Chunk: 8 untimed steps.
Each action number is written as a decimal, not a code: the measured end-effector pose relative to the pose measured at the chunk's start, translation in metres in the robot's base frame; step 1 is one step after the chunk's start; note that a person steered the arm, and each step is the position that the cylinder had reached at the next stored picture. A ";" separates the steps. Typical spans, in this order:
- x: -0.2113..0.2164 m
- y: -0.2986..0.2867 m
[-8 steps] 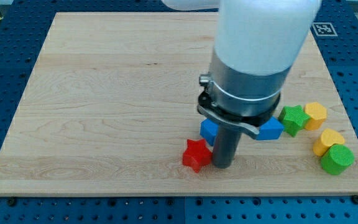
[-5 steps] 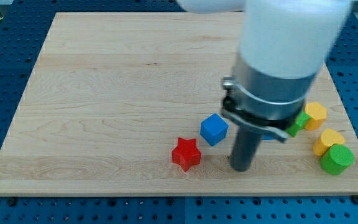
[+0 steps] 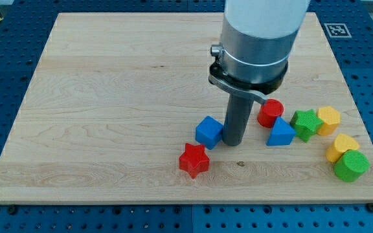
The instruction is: Move the blue cube to the top of the red star
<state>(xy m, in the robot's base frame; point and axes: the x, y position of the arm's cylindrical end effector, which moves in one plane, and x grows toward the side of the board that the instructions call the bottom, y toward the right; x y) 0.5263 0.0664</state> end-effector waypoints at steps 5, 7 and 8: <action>-0.054 -0.043; -0.049 -0.084; -0.030 -0.083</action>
